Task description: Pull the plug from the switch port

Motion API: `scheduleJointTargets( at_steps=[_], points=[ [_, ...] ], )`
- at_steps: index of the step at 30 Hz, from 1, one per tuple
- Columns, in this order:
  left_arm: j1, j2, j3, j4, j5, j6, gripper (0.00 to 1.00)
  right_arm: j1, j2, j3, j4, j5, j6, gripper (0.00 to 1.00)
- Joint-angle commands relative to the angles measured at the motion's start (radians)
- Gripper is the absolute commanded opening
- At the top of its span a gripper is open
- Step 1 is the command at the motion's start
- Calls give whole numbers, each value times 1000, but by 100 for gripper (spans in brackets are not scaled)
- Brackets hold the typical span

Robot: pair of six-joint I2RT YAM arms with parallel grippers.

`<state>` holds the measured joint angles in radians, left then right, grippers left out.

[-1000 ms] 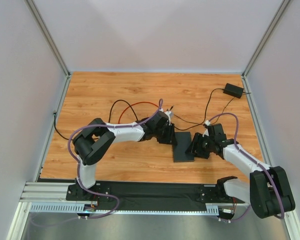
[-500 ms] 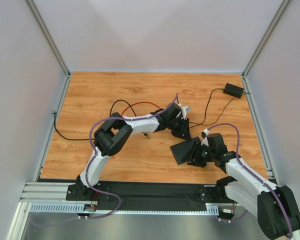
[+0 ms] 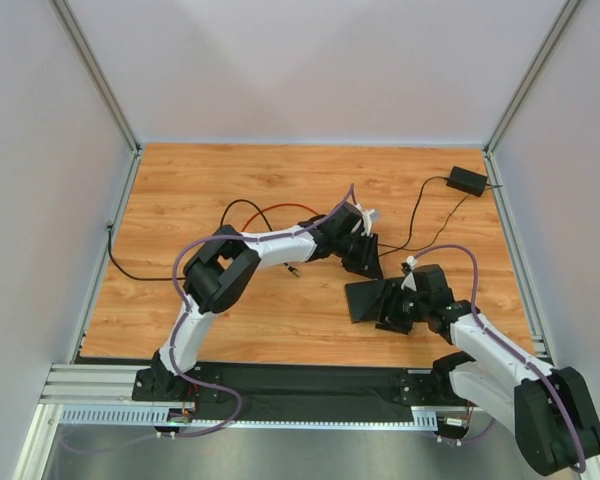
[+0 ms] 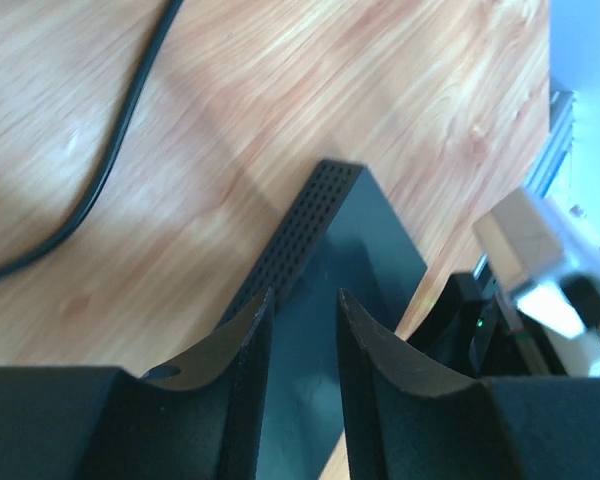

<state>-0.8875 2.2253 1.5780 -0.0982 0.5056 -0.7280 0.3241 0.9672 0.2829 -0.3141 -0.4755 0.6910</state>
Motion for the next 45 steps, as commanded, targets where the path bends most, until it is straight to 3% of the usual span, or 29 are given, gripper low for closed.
scheduleJointTargets(
  at_steps=[1, 5, 11, 15, 16, 19, 24, 30, 31, 34, 37, 38, 39, 41, 45],
  points=[
    [24, -203, -58, -71, -27, 9, 41, -2, -74, 48, -26, 54, -47, 56],
    [47, -407, -136, -125, -61, 54, 44, 0, -186, 74, -144, 52, -47, 60],
    [56, -771, -298, -207, -191, 99, 51, 0, -213, 157, -261, 87, -42, 63],
    [59, -1013, -560, -201, -294, 61, 56, -2, -112, 214, -269, 106, -61, 73],
    [59, -1105, -606, -196, -314, 50, 57, 0, -93, 228, -278, 116, -74, 100],
    [62, -1234, -777, -207, -387, -5, 59, 0, -36, 282, -290, 158, -96, 100],
    [62, -1576, -1024, -255, -492, -68, 61, -2, -39, 297, -303, 229, -113, 100],
    [62, -2178, -1306, -372, -572, -190, 72, -2, -237, 90, -42, 212, -7, 100],
    [62, -2352, -1331, -441, -576, -212, 73, -3, -261, 22, -11, 221, 22, 100],
    [64, -2269, -1348, -450, -512, -209, 72, 0, -404, -159, 179, 229, 129, 100],
    [62, -2357, -1440, -367, -451, -257, 72, 0, -635, -310, 282, 273, 241, 100],
    [64, -2342, -1485, -323, -428, -280, 72, 0, -706, -365, 273, 311, 260, 100],
    [64, -2333, -1522, -261, -409, -296, 72, 3, -849, -366, 127, 328, 260, 100],
    [65, -2344, -1669, 10, -344, -377, 71, 3, -999, -363, 25, 333, 222, 100],
    [61, -2300, -1675, 175, -345, -315, 73, 3, -900, -364, 67, 287, 194, 100]
  ],
)
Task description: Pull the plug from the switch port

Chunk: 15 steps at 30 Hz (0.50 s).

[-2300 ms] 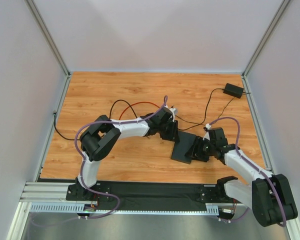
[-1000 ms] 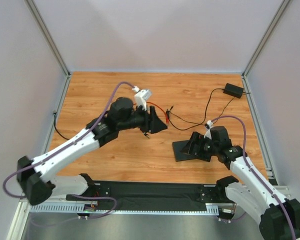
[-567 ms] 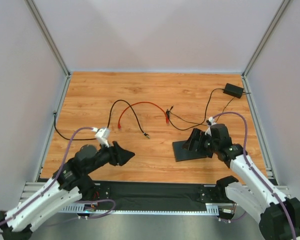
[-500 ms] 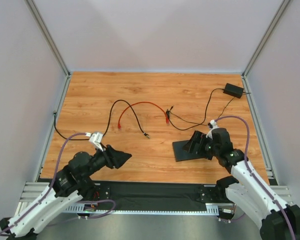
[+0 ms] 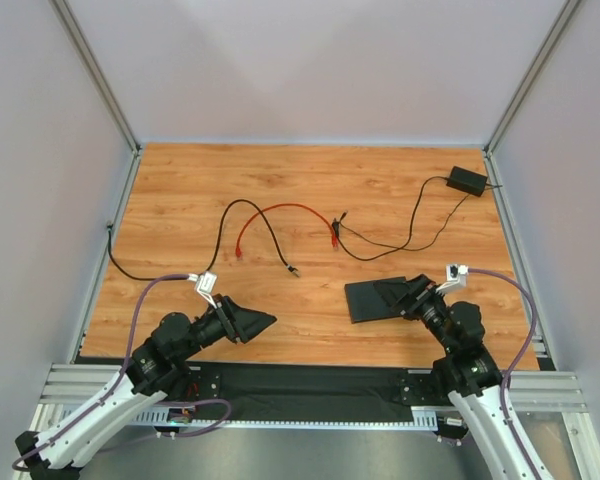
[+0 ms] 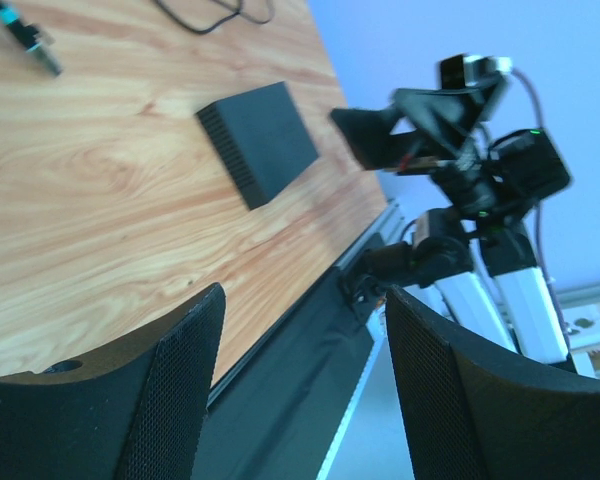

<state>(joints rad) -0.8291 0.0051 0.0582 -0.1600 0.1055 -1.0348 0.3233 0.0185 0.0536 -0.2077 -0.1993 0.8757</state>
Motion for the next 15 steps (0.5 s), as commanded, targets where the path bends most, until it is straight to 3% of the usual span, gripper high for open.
scheduleJointTargets(
  at_steps=[1, 15],
  points=[
    [2, -99, -155, 256, 59, -2, 73, 3, 61, -133, -35, 17, 16, 100],
    [4, -134, -150, 108, 62, 18, 75, 3, -12, -133, -142, 64, 97, 100]
  ],
)
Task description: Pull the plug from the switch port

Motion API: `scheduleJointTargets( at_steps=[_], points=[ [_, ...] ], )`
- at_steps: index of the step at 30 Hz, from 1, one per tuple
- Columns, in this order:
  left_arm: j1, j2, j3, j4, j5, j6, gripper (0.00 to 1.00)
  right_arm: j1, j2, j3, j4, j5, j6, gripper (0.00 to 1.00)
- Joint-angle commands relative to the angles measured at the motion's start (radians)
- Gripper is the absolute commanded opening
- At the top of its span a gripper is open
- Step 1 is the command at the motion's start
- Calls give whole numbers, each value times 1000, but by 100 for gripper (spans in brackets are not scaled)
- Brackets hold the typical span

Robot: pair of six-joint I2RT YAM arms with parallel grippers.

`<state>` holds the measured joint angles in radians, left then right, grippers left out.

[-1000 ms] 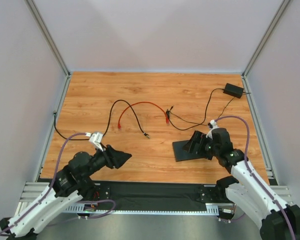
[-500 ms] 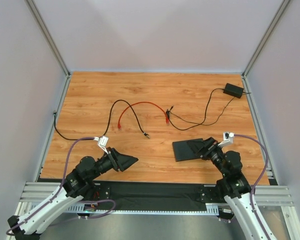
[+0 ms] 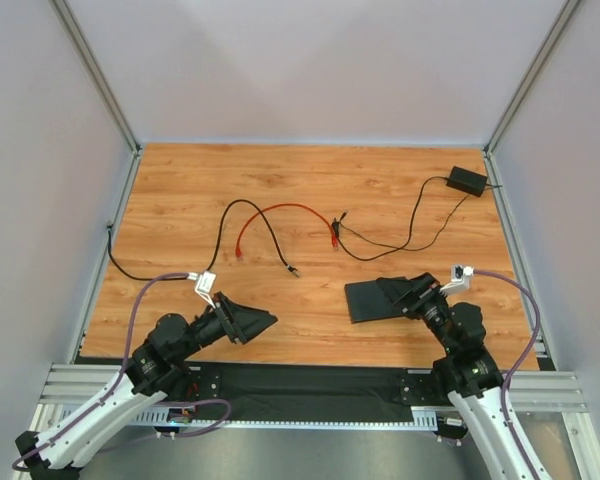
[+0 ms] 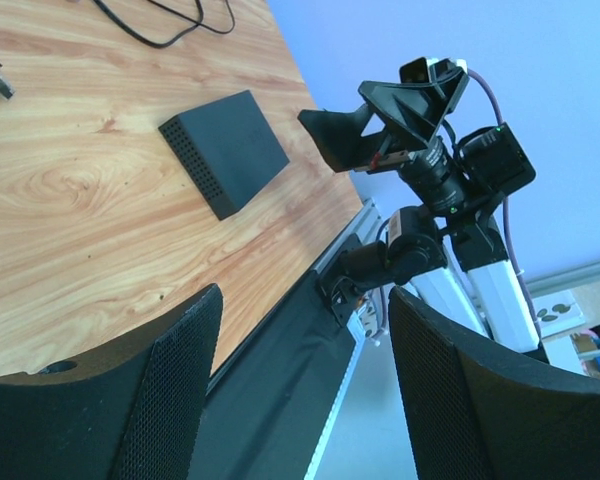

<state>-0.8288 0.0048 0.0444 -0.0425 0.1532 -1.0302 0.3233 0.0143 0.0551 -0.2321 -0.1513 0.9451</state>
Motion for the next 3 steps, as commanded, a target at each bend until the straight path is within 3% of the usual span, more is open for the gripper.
scheduleJointTargets(
  at_steps=[1, 3],
  points=[
    [2, -132, -136, -13, 14, 15, 75, 5, -4, -135, -115, 10, 30, 100],
    [3, -134, -136, -14, 16, 15, 75, 5, -2, -135, -122, 10, 37, 100]
  ],
)
